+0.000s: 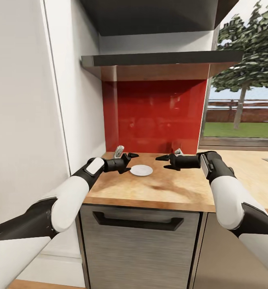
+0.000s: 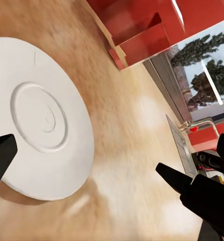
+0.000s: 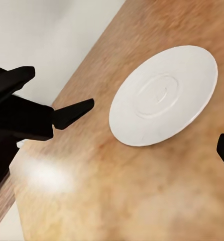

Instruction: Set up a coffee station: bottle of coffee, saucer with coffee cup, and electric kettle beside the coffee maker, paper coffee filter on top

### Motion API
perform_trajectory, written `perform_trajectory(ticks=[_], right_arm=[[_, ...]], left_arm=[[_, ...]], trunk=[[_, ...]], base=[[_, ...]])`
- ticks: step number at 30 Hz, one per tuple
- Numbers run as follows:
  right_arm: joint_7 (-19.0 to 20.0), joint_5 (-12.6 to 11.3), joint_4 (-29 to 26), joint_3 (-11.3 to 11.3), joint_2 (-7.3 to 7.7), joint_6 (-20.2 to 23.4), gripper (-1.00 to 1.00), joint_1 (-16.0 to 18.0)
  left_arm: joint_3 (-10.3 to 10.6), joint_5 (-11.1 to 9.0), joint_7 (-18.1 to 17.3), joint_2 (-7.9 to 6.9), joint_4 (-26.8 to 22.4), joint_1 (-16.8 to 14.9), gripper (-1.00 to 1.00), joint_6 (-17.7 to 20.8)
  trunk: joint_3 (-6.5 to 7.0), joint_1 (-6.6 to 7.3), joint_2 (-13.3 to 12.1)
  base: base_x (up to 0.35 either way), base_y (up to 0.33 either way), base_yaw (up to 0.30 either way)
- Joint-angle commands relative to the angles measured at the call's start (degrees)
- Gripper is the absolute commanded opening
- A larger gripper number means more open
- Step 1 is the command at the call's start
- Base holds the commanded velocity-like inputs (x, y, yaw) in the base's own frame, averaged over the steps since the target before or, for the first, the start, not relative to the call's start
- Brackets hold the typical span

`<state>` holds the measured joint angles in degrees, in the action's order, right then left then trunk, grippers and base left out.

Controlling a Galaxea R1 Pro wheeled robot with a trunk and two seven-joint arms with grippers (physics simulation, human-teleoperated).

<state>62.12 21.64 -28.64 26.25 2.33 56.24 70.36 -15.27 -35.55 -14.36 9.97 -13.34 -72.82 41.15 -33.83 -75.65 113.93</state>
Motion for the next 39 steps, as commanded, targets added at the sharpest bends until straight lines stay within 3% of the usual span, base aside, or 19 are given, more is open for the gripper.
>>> perform_trajectory(ticks=[1, 18, 29, 39], right_arm=[[0.46, 0.6, -0.03, 0.38, -0.05, 0.32, 1.0, 0.06], [0.38, 0.62, -0.02, 0.38, -0.05, 0.28, 1.0, -0.04], [0.37, 0.61, -0.01, 0.38, -0.05, 0.28, 1.0, -0.05], [0.37, 0.61, -0.02, 0.38, -0.05, 0.28, 1.0, -0.05]], left_arm=[[-0.37, 0.22, -0.06, 0.03, -0.04, -0.04, 1.0, 0.29], [-0.54, 0.21, 4.02, 0.03, -0.02, -0.04, 1.0, 0.03], [-0.55, 0.22, 7.09, 0.03, -0.01, -0.02, 1.0, -3.04], [-0.56, 0.22, 7.48, 0.03, -0.02, -0.04, 1.0, -3.17]], trunk=[[-0.07, 0.01, 0.03], [-0.07, 0.01, 0.03], [-0.07, 0.01, 0.03], [-0.07, 0.01, 0.03]], base=[[0.0, 0.0, 0.0], [0.0, 0.0, 0.0], [0.0, 0.0, 0.0], [0.0, 0.0, 0.0]])
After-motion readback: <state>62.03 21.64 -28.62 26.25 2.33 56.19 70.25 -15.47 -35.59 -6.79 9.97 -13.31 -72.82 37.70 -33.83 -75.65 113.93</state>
